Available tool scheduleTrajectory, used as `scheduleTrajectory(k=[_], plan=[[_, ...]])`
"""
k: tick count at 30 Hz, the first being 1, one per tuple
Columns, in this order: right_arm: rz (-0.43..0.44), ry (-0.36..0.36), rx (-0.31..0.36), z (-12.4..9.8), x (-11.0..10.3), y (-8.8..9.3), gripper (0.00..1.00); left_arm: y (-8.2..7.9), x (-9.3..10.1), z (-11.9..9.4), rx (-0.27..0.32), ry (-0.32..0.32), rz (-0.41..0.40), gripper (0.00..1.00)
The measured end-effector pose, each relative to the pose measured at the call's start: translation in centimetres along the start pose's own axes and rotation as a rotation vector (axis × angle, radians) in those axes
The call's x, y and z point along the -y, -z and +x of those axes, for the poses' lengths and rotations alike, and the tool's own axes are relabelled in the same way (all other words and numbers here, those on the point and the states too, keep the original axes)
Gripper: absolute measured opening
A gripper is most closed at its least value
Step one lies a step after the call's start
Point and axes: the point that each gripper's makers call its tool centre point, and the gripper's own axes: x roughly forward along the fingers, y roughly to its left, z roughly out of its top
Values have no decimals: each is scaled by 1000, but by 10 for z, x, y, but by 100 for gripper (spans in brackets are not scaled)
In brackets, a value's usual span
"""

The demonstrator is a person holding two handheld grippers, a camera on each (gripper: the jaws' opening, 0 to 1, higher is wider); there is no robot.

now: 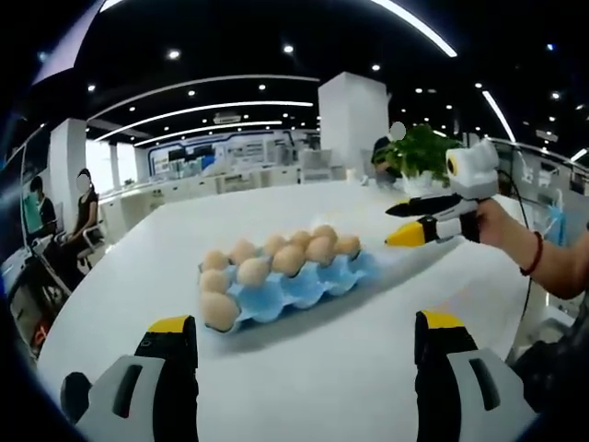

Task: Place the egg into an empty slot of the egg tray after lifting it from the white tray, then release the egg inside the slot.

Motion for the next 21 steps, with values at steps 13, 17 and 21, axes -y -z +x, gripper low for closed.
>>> scheduleTrajectory(k=[13,17,21], plan=[[41,51,-10,-10,11,18,62,4,-6,-1,-7,-25,-6,100],[65,81,-7,-12,21,20,60,3,-5,-2,-3,-24,-7,100],[83,120,1,-15,28,20,54,1,-5,-3,2,-27,-4,100]])
